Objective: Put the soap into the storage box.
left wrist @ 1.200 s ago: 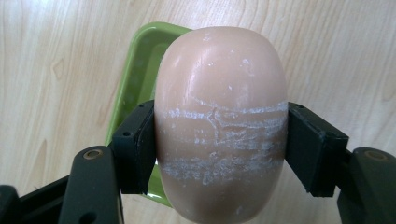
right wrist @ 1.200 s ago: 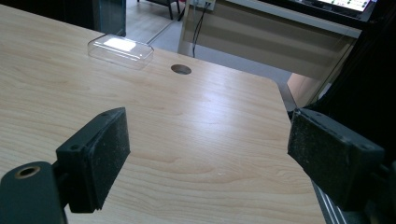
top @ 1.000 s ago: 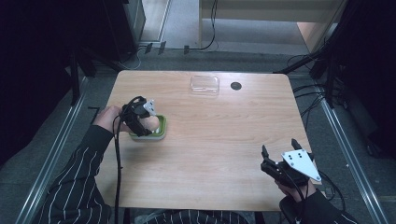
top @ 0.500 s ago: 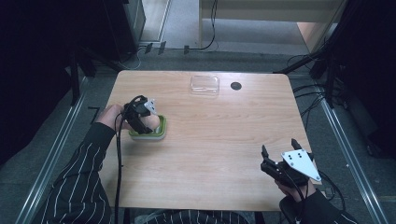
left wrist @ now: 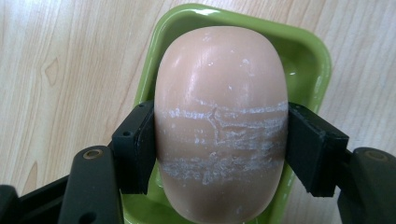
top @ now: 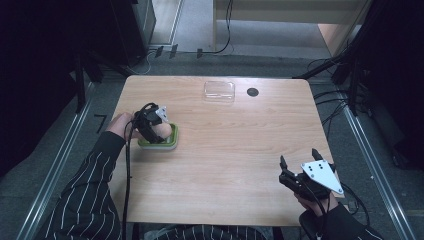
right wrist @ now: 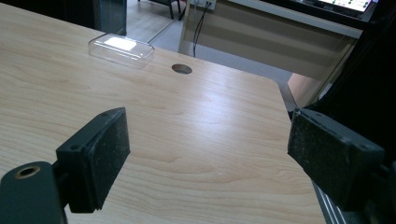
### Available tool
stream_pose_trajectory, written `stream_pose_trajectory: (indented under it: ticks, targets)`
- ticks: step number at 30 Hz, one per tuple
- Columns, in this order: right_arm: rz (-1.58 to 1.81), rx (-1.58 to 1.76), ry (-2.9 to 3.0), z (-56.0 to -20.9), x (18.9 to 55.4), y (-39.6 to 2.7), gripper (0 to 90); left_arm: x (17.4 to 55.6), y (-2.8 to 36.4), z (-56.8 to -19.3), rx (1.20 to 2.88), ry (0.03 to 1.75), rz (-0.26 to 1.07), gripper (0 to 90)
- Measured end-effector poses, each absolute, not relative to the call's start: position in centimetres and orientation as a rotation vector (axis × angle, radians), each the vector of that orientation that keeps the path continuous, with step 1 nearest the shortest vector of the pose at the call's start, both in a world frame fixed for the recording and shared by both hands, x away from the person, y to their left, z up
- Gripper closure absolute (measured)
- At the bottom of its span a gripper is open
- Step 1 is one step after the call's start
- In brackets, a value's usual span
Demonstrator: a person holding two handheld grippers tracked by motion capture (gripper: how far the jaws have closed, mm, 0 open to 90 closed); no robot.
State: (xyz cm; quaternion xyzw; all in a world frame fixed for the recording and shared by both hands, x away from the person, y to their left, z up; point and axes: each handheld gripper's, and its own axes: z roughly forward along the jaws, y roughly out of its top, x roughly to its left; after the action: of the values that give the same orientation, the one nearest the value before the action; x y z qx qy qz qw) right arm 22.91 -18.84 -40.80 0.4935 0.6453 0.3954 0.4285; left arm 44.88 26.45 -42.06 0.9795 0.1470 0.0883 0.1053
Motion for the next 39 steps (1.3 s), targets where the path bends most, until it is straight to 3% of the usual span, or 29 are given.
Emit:
stream_pose_trajectory:
  ticks: [21,39]
  targets:
    - [0.99,1.239,1.606,-40.8,22.9,-18.9,13.6,45.4,27.0,-43.1,2.863,0.492,0.265,32.1]
    - [0.99,1.243,1.593,-40.8,22.7,-19.0,13.6,45.1,27.0,-41.8,2.846,0.519,0.262,12.3]
